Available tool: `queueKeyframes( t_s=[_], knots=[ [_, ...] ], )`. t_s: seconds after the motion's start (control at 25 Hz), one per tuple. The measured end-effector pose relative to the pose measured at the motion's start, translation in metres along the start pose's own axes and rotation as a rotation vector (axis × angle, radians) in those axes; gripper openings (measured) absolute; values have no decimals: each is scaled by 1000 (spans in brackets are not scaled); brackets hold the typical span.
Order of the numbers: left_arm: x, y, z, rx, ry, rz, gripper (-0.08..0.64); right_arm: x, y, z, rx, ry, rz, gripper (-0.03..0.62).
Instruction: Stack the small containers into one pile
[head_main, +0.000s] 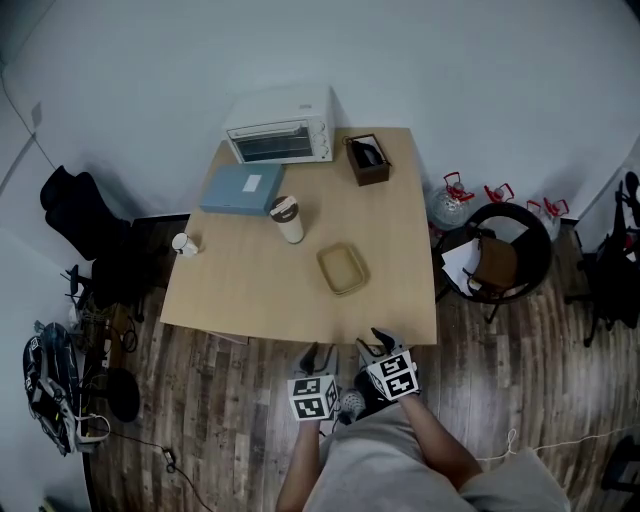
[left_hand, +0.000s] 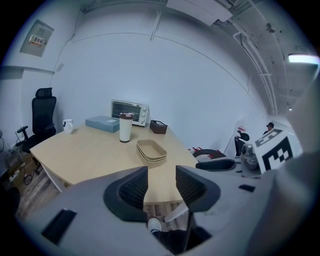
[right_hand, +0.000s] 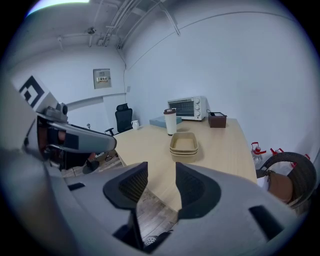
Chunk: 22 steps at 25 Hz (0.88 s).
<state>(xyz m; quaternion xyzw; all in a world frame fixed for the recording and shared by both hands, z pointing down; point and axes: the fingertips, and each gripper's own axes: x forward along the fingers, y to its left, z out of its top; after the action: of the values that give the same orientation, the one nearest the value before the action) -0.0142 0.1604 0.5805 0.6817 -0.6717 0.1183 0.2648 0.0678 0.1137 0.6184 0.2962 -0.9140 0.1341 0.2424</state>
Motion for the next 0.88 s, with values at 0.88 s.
queueKeyframes(
  t_s=[0.88],
  knots=[
    [23, -2, 10, 14, 8, -21, 126, 7, -17, -3, -8, 18, -26, 138]
  ],
)
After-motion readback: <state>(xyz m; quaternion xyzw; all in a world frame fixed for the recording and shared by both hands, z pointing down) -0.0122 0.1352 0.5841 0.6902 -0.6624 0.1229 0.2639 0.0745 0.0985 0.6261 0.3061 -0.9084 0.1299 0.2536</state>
